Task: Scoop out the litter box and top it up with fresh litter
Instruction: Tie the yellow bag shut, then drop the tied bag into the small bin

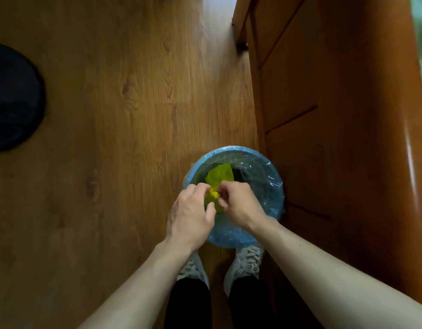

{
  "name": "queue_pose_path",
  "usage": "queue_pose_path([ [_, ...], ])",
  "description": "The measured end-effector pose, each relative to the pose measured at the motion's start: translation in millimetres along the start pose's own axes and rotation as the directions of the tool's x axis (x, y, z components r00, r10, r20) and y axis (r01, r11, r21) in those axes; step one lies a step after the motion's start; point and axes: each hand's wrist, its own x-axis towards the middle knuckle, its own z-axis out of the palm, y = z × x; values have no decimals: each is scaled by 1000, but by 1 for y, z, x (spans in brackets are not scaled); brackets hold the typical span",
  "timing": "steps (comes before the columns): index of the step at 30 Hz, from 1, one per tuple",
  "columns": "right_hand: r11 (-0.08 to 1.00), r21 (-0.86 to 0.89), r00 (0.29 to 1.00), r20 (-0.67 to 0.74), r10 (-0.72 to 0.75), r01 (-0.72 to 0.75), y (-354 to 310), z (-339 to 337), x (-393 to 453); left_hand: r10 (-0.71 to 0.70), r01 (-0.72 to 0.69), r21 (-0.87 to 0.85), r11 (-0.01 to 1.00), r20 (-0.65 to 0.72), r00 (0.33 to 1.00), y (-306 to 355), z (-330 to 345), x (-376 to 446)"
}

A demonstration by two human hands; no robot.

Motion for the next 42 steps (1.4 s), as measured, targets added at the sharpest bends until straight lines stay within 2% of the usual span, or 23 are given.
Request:
queue_pose_path([
  [3, 1000, 13, 986, 163, 21, -23, 8, -1, 0, -13, 13, -10, 1000, 3, 1000, -1, -5, -1],
  [6, 998, 38, 927, 374, 34, -52, 15, -1, -3, -18, 18, -20, 1000, -1, 1000, 0, -9, 0],
  [9, 991, 88, 917, 394, 55, -97, 19, -6, -7, -17, 17, -15, 1000, -13, 1000, 1, -11, 2],
  [16, 998, 8, 979, 194, 62, -64, 9, -35, -16, 7, -6, 68, 998, -4, 1000, 12, -25, 1],
  [22, 990, -137, 998, 47, -36, 42, -30, -97, -33, 30, -28, 269, 963, -1, 1000, 45, -69, -6],
  [27, 974, -201, 992, -49, -116, 104, -91, -183, -67, 57, -49, 294, 955, -21, 998, 100, -144, -15],
  [32, 973, -193, 969, -183, -165, 129, -165, -292, -135, 57, -35, 256, 966, -81, 995, 185, -244, -45],
  [37, 959, -218, 939, -249, -236, 183, -237, -393, -217, 90, -67, 207, 976, -106, 990, 277, -338, -100],
  [42, 941, -245, 898, -318, -305, 233, -286, -462, -295, 136, -95, 194, 976, -208, 969, 349, -407, -163],
])
